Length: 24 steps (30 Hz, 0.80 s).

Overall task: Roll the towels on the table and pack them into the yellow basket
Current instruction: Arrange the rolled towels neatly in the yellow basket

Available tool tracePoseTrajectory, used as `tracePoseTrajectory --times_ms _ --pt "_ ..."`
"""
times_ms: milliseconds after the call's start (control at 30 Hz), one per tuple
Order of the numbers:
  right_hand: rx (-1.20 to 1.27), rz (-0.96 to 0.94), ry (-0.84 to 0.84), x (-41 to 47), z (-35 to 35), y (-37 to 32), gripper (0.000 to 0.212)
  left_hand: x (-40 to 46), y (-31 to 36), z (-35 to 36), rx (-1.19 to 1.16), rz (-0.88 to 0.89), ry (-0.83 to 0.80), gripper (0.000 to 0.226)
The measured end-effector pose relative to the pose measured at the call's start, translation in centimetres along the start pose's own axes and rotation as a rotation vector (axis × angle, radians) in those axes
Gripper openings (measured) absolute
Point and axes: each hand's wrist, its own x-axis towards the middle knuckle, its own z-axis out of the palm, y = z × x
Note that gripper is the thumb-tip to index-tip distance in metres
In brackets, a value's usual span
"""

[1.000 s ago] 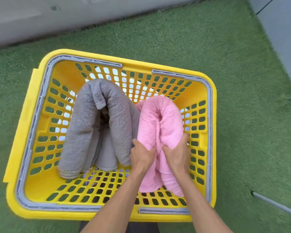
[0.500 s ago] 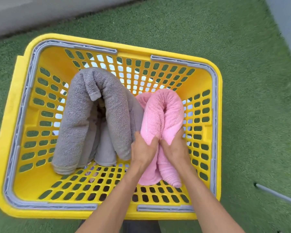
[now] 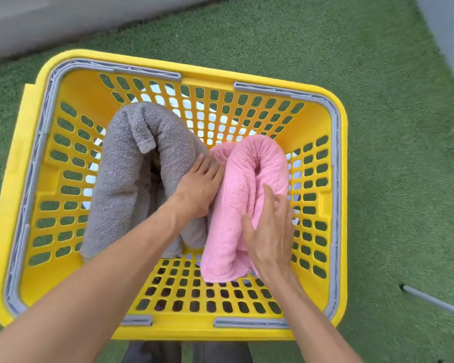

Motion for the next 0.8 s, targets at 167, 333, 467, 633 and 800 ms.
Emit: tracePoseTrajectory --times_ms 167,333,467,633,800 --pt "0.223 0.136 -0.281 -0.5 3.0 -2.5 0.107 0.6 -1.1 -1.2 0.225 0.11 -0.111 0.05" --pt "0.229 0.123 -0.211 0.6 4.4 -2.1 0.098 0.2 -3.5 -0.8 0.276 0.284 -0.06 0.036" --pt "0.347 0.086 -0.205 0.8 4.0 -0.6 0.085 -1.7 -6.8 -1.1 0.429 0.385 -0.25 0.036" --pt "0.316 -0.012 -0.3 0.0 4.7 -1.1 0.081 -2.5 -4.7 -0.9 0.319 0.23 -0.387 0.039" --pt "0.229 -0.024 -0.124 0.5 3.1 -0.4 0.063 -1.6 2.8 1.8 -0.953 -0.309 -0.057 0.051"
